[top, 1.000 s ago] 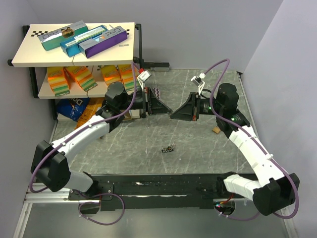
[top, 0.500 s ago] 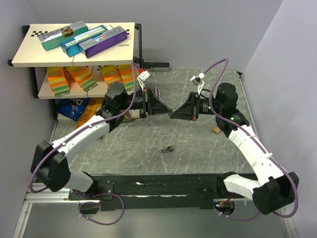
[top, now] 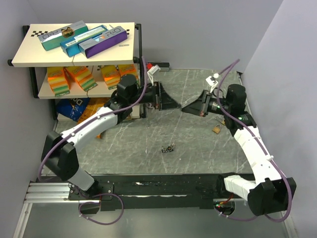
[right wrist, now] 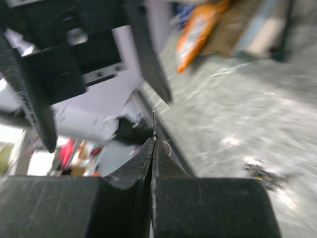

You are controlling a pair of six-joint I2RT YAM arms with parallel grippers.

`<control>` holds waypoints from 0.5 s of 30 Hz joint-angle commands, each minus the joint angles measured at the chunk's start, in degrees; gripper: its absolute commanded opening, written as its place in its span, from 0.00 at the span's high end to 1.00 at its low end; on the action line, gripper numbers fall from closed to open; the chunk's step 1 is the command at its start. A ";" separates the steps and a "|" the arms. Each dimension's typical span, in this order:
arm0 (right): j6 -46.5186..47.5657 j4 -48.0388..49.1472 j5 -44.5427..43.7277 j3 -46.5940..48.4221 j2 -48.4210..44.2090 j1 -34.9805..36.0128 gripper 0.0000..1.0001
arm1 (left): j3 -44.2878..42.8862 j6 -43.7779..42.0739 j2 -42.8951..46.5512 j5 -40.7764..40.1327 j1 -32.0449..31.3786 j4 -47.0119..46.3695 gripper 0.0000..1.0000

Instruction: Unlock with the key

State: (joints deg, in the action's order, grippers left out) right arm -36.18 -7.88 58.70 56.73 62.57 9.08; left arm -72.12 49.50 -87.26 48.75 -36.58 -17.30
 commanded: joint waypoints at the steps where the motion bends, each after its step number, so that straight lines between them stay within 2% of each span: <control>1: 6.91 -12.55 -6.82 2.68 -4.46 -6.70 1.00 | -8.19 -8.09 -5.70 -12.83 -2.70 10.40 0.01; 6: 9.73 -19.00 -17.09 6.98 -8.68 -15.30 1.00 | -16.11 -10.03 -15.64 -25.62 -6.48 20.70 0.02; 7: 10.16 -19.97 -18.52 9.17 -9.56 -16.02 1.00 | -20.39 -10.03 -20.01 -27.12 -7.01 22.82 0.03; 9: 11.31 -23.49 -22.29 11.55 -10.44 -16.29 1.00 | -25.59 -10.47 -24.95 -30.99 -8.94 29.93 0.03; 13: 10.87 -25.25 -28.53 14.72 -14.12 -16.64 1.00 | -43.05 -12.05 -40.22 -35.65 -13.16 41.18 0.04; 15: 10.43 -26.48 -29.77 15.08 -15.36 -16.64 1.00 | -47.04 -12.93 -44.03 -37.05 -14.13 44.53 0.04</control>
State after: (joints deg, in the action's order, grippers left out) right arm -26.44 -30.17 35.59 68.84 50.37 -7.18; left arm -110.00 39.64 -124.60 18.50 -47.55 14.39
